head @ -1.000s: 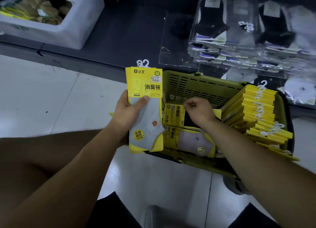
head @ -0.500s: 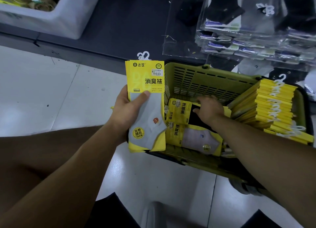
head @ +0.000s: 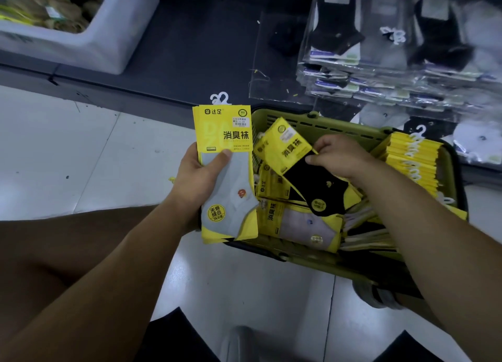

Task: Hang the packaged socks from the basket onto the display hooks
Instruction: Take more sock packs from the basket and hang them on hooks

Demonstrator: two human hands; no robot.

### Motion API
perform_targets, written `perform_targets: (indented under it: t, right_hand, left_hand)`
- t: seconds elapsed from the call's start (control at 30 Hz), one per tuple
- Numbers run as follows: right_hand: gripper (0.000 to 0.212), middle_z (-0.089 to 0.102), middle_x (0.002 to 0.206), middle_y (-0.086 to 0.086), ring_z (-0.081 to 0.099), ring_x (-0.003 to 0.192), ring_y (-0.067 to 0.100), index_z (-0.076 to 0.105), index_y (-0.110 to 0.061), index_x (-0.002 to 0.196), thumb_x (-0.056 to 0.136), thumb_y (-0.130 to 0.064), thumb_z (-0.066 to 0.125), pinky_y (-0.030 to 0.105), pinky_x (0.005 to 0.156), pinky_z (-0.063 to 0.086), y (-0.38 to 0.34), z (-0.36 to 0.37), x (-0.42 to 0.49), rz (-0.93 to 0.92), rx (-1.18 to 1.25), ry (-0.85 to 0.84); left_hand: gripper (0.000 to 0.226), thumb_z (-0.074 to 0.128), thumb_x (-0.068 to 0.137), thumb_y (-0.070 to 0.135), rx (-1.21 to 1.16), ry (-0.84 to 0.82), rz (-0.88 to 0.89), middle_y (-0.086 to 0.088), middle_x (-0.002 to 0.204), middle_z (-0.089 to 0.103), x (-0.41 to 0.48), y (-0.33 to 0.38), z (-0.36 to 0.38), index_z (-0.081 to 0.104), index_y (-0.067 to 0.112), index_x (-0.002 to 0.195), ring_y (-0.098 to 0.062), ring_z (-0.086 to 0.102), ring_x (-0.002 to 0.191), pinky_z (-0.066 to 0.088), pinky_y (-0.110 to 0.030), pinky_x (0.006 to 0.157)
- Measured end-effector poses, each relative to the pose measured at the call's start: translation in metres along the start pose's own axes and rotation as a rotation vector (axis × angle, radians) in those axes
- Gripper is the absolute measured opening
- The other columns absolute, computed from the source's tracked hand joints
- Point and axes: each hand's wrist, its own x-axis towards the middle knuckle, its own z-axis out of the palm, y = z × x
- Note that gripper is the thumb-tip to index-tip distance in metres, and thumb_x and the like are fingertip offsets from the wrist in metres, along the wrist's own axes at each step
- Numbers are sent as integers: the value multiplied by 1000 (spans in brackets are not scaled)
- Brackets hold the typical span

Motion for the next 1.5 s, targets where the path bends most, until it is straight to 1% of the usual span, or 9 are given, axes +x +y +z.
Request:
perform_targets:
  t: [0.17,0.3,0.43,0.57,0.67,0.77,0.9,1.03,1.5]
  right_hand:
    - [13,68,65,-3,63,59,13,64,-15,74,76,-22,75,21,54,43,-43,-25,-35,-31,375,147]
    - [17,69,59,-1,63,48,11,65,-16,68,80,-8,74,17,45,43,-71,-4,-58,-38,749,-17]
    - [16,66,69,-4,56,60,12,63,-19,78,83,-20,78,20,45,33,-80,35,-69,-44,636,-95]
    - [27,69,78,-1,60,60,11,69,-14,93,79,-32,83,25,44,42,-76,55,-69,-101,563,-18]
    - [22,72,81,3,65,57,10,69,-16,88,86,-36,76,25,46,48,-54,56,-57,-69,532,19]
    - [14,72,86,1,68,74,15,69,-23,79,93,-27,68,30,62,52,-10,60,-38,-27,248,24]
    - [19,70,116,9,64,108,30,72,-11,110,97,-19,62,42,93,51,49,84,-24,-21,-163,-160]
    - [33,59,136,13,55,125,33,61,-9,130,100,-21,55,42,101,47,73,104,-27,-35,-317,-262]
    - [48,56,134,13,52,123,34,56,-18,139,94,-31,65,39,96,48,88,121,-21,-110,-445,-118]
  left_hand:
    - [30,74,100,36,43,21,39,-6,115,81,-4,3,3,66,22,125,-38,80,99,61,-67,88]
    - [44,62,103,50,72,8,86,-12,126,77,-11,11,8,66,17,132,-41,74,113,56,-66,100]
    - [70,56,92,64,38,-103,69,-16,134,72,-20,18,12,63,12,139,-41,69,124,49,-66,110]
    - [37,70,103,33,-52,-193,30,-15,130,75,-19,12,7,69,14,134,-41,72,121,51,-65,110]
    - [41,75,99,27,-103,-139,14,-13,130,76,-12,8,-2,64,15,137,-40,74,118,54,-66,105]
    - [44,79,97,31,-115,-112,24,-10,127,77,-6,4,-9,63,18,136,-36,77,113,62,-59,94]
    - [48,84,91,35,-119,-112,39,-9,129,77,1,-1,-12,65,20,134,-36,77,113,65,-49,84]
    - [55,88,89,36,-137,-130,38,-11,132,75,7,-5,-14,64,20,135,-38,75,116,63,-52,88]
    - [47,85,91,34,-113,-161,3,-10,131,76,14,-2,-19,68,23,133,-37,75,116,64,-48,87]
